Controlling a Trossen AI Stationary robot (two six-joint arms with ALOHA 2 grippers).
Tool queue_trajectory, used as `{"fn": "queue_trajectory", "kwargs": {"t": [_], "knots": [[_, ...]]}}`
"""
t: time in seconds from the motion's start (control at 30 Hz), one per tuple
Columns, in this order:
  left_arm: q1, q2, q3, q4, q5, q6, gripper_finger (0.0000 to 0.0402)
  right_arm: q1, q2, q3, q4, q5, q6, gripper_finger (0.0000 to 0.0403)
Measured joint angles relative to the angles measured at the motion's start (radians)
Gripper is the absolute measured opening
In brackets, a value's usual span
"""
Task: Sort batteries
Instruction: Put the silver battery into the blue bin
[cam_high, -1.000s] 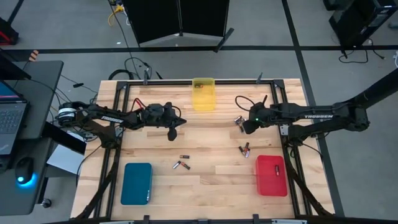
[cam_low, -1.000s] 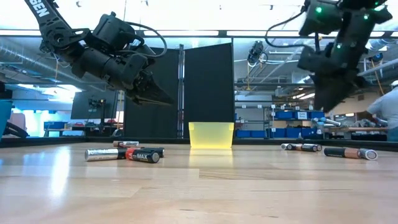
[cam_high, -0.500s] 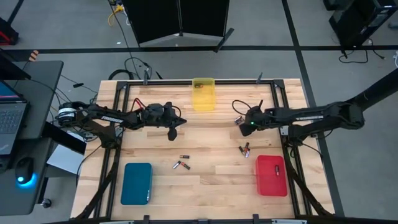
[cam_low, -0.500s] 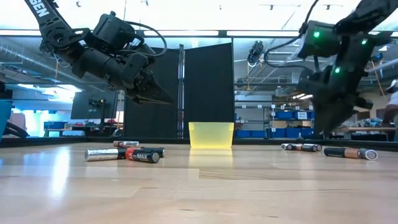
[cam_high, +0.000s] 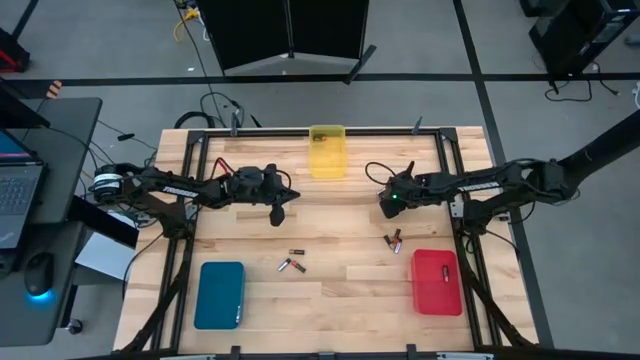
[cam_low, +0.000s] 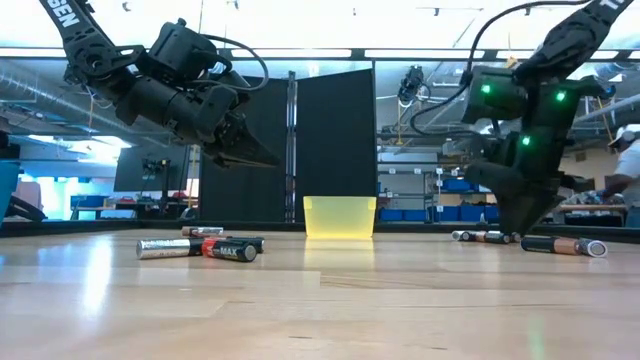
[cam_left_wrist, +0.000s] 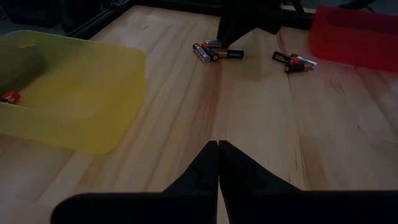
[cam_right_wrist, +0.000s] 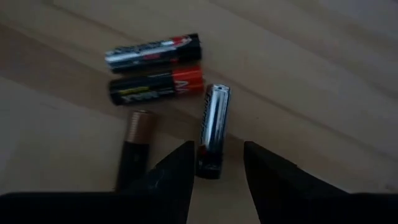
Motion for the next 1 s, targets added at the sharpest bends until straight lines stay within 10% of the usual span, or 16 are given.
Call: {"fn": "queue_trajectory", "kwargs": {"t": [0.63,1.0], "knots": [[0.0,0.0,-0.003,0.048,-0.032,-0.027,0.0019,-0.039,-0.11,0.064,-0.208,-0.057,-0.185,0.0055],[-0.013,0.164,-0.146,0.758,0.028,-0.237,0.0007,0.122,-0.264,-0.009,0.383,-0.026,-0.326,0.0055]]}}
